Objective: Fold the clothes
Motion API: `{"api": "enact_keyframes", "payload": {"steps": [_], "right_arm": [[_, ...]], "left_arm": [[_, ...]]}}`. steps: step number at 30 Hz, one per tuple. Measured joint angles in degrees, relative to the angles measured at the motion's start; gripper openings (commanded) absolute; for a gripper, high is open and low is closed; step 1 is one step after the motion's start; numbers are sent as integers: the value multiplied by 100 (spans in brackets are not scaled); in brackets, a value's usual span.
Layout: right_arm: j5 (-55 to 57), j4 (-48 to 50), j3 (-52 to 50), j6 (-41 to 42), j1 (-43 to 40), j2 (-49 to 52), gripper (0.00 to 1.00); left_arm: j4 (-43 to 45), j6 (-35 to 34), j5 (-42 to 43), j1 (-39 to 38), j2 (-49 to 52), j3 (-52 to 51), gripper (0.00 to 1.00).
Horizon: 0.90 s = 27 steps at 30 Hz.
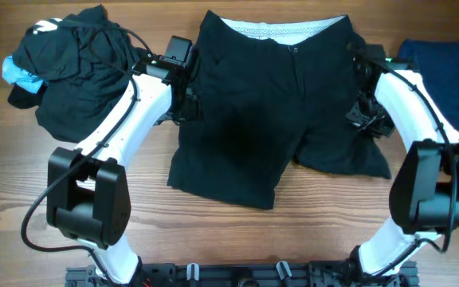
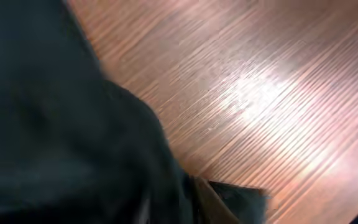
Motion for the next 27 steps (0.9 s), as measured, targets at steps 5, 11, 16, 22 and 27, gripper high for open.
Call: {"api": "enact_keyframes", "payload": {"steps": [5, 11, 16, 22, 27], "right_arm": [[-216, -131, 11, -262, 20, -7, 100], [-1132, 227, 11, -713, -116, -7, 99], [-2761, 531, 11, -1864, -181, -7, 97], [-3338, 809, 11, -2190, 662, -46, 50], [-3510, 1231, 11, -1902, 1521, -72, 9]], "left_arm": [[0, -2, 0, 0, 0, 0, 77], [-2, -37, 22, 0, 0, 0, 64], [367, -7, 131, 13, 0, -2, 61], [1384, 90, 385, 522, 0, -13, 26], [2614, 190, 501, 1121, 0, -26, 4]]}}
